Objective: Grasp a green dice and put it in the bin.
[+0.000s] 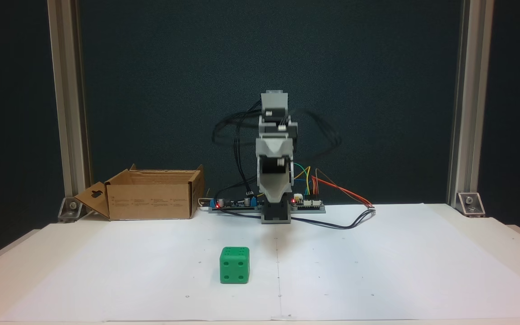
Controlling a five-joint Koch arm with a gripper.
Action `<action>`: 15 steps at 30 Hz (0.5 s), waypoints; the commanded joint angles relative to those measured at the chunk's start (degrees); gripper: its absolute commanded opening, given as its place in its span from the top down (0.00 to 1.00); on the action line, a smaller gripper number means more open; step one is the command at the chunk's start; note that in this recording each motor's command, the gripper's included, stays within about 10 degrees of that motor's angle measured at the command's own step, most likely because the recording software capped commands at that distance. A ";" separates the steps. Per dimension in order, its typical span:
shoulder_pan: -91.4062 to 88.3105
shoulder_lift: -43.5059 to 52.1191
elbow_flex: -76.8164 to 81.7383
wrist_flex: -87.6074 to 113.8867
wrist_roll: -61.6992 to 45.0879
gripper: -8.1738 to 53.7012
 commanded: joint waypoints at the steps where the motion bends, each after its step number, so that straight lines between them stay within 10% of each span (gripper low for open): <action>1: -0.09 5.36 -6.06 9.12 5.19 0.17; 15: 1.14 -12.74 -39.90 62.38 6.94 0.17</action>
